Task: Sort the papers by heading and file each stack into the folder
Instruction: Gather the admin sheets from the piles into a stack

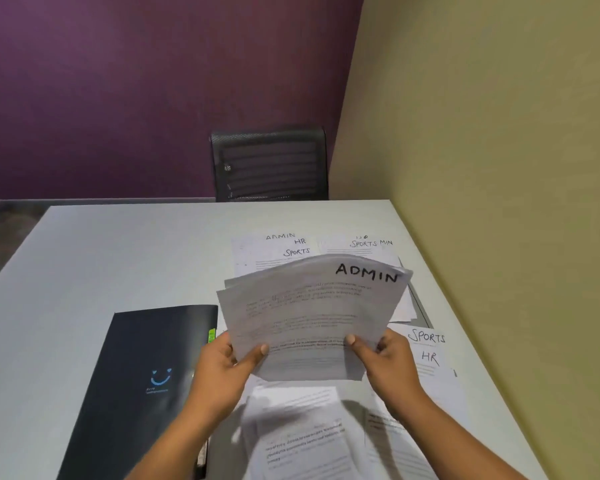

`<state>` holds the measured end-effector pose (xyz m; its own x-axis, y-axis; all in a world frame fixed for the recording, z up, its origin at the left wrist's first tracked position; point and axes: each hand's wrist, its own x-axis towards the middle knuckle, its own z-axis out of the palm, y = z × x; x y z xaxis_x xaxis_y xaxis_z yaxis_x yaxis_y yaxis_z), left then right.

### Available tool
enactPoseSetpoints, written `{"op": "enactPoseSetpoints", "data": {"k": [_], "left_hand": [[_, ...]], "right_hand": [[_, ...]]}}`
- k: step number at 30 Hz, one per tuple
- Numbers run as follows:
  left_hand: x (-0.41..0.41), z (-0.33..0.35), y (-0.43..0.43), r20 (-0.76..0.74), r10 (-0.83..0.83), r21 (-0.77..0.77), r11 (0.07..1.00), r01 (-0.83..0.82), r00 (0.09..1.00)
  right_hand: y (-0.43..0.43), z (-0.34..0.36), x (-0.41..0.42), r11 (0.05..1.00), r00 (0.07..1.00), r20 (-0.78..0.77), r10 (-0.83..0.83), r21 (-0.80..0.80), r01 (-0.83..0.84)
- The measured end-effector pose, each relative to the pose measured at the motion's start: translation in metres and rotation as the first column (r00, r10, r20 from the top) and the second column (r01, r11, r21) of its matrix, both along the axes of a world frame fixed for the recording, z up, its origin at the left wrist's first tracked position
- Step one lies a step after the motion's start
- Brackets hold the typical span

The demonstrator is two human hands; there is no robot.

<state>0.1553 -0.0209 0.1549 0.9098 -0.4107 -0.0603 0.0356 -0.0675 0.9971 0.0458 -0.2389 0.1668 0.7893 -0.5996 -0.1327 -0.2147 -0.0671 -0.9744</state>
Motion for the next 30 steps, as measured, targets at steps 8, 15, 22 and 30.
{"op": "enactPoseSetpoints", "data": {"k": [8,15,22,30], "left_hand": [[-0.008,-0.088,-0.005,-0.138,-0.155,0.429,0.881,0.200,0.978],[-0.012,-0.089,-0.041,-0.158,-0.073,0.434,0.891,0.136,0.985],[-0.001,-0.049,-0.090,-0.207,0.110,0.329,0.944,-0.037,0.972],[0.023,-0.043,-0.131,-0.279,0.269,0.344,0.924,-0.165,0.922]], "right_hand": [[-0.012,-0.070,-0.018,0.963,0.888,-0.417,0.195,-0.089,-0.253],[-0.061,-0.092,-0.013,0.954,0.865,-0.467,0.185,-0.127,-0.273],[-0.121,-0.079,0.030,0.952,0.889,-0.345,0.300,0.164,-0.257],[-0.218,-0.103,0.093,0.989,0.861,-0.488,-0.145,-0.085,0.119]]}}
